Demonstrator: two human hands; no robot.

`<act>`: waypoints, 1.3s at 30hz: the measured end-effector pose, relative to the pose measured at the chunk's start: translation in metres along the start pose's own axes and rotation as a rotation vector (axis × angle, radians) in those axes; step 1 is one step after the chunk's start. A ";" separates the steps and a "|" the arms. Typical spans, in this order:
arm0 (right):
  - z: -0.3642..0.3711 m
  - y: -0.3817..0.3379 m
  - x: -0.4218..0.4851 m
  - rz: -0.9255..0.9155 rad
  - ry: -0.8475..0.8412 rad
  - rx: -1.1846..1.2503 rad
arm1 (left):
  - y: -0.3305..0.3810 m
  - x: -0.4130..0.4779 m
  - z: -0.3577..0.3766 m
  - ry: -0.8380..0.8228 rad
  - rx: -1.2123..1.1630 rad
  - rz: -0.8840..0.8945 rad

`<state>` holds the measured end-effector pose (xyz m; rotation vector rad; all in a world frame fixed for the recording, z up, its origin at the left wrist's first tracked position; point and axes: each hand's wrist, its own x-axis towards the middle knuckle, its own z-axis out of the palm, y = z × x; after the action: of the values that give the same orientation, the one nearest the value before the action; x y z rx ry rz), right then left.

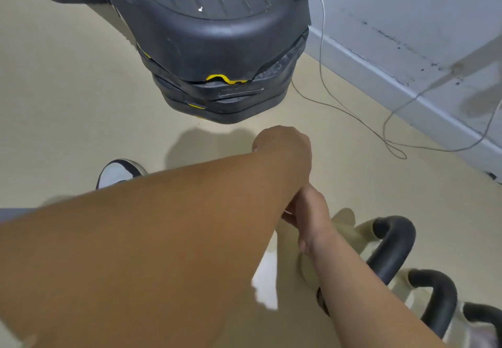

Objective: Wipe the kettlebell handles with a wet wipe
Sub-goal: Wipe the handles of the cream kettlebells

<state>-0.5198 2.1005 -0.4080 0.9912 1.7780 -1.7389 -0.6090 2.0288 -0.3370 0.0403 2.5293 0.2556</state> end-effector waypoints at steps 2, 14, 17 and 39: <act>-0.004 -0.001 -0.002 0.031 -0.033 0.069 | -0.001 -0.017 0.008 0.089 -0.010 0.022; 0.025 -0.021 -0.044 0.012 0.072 0.026 | -0.098 -0.135 0.100 0.394 -0.504 0.097; 0.023 -0.013 -0.053 -0.019 0.012 -0.151 | -0.100 -0.144 0.114 0.385 -0.704 -0.015; -0.003 -0.010 -0.030 0.026 -0.114 -0.196 | -0.006 -0.019 0.008 0.118 0.312 0.131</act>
<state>-0.5074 2.0989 -0.3783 0.8137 1.8138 -1.5384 -0.5882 2.0230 -0.3341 0.3227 2.6650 -0.0904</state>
